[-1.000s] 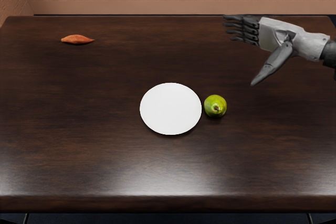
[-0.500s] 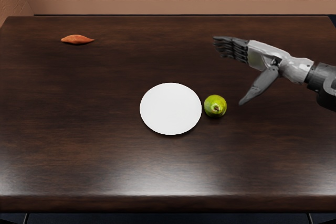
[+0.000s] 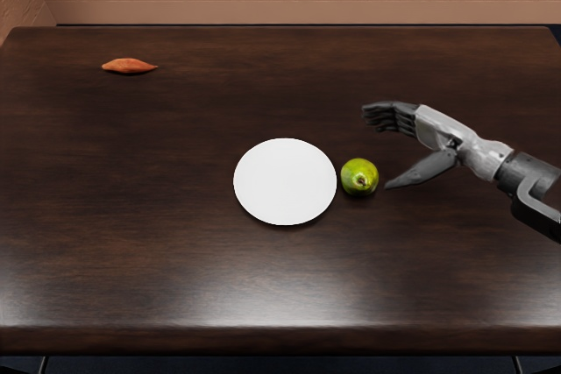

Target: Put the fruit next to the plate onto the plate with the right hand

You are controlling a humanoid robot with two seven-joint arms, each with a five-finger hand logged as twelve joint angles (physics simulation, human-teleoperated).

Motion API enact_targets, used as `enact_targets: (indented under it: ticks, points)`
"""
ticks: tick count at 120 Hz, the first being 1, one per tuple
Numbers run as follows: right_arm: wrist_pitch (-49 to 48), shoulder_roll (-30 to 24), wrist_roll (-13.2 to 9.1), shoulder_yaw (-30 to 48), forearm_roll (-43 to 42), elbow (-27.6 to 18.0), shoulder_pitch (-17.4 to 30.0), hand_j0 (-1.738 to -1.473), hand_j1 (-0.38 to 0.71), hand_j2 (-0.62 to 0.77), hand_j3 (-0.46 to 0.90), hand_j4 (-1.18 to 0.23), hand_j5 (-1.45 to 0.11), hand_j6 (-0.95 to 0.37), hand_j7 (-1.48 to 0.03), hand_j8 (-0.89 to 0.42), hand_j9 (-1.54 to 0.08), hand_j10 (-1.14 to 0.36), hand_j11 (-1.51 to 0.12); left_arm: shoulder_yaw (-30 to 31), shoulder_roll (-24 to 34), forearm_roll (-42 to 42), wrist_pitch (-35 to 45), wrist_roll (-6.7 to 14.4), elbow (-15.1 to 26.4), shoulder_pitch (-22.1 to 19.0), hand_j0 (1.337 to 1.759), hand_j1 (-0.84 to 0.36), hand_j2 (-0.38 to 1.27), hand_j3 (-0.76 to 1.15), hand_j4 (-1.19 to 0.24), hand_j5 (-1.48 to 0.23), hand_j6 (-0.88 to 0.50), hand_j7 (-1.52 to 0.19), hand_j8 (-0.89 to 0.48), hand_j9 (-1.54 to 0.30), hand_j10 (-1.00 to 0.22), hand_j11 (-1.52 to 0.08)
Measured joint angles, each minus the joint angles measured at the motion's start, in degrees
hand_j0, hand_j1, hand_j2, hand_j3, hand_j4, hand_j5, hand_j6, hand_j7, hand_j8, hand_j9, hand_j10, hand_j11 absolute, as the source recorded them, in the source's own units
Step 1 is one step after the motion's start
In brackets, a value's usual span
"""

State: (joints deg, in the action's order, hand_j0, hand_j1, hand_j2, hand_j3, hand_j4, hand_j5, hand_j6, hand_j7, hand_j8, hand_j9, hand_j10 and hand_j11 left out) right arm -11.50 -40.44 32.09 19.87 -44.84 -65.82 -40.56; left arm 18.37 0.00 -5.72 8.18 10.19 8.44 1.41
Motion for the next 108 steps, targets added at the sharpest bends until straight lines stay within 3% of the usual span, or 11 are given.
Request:
enact_targets:
  ticks: [54,108]
  points:
    - [1.2,8.0,0.2,-1.8,-0.6,7.8,1.8,-1.658,-0.04,-0.05,0.0,-0.26,-0.33,-0.26,-0.33,-0.26,-0.33,-0.26,-0.33,0.0,0.0,0.0,0.0,0.0,0.0,0.0,1.658,0.35,0.0,0.0,0.0,0.0,0.0,0.0,0.0,0.0,0.0,0.0]
    - [1.3,11.8,0.3,-1.9,-0.6,10.9,1.5,-1.658,-0.04,-0.05,0.0,-0.26,-0.33,-0.26,-0.33,-0.26,-0.33,-0.26,-0.33,0.0,0.0,0.0,0.0,0.0,0.0,0.0,1.658,0.35,0.0,0.0,0.0,0.0,0.0,0.0,0.0,0.0,0.0,0.0]
